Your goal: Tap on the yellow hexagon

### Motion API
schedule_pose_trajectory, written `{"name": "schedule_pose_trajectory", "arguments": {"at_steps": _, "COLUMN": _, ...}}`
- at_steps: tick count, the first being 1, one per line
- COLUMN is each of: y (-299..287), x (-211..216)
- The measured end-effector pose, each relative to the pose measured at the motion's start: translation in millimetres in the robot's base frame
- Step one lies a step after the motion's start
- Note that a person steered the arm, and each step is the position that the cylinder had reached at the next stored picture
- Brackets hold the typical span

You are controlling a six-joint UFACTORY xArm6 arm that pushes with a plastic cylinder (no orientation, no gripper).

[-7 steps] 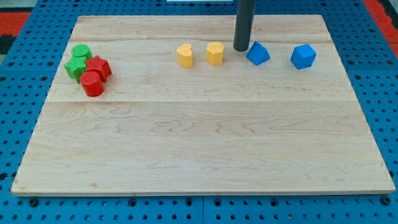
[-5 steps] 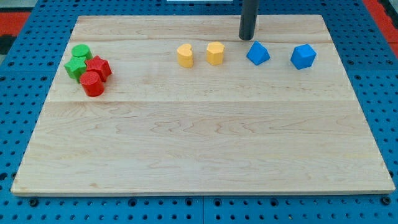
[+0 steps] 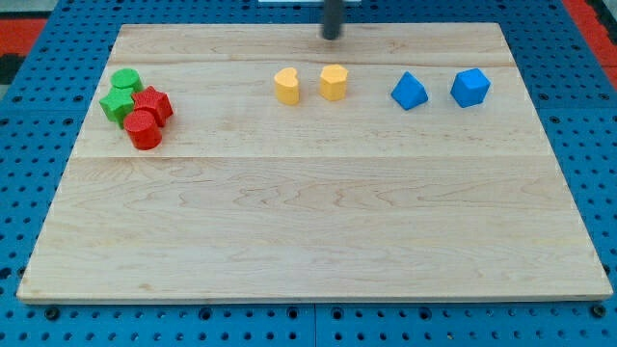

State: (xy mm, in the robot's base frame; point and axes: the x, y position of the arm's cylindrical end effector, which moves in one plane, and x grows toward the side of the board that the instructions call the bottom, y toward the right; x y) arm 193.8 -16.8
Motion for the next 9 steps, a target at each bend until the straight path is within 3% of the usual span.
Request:
{"name": "schedule_pose_trajectory", "arguments": {"at_steps": 1, "y": -62, "x": 0}}
{"name": "schedule_pose_trajectory", "arguments": {"at_steps": 4, "y": 32, "x": 50}}
{"name": "schedule_pose_trajectory", "arguments": {"at_steps": 6, "y": 36, "x": 95}}
{"name": "schedule_pose_trajectory", "arguments": {"at_steps": 8, "y": 22, "x": 83}}
{"name": "schedule_pose_trajectory", "arguments": {"at_steps": 9, "y": -65, "x": 43}}
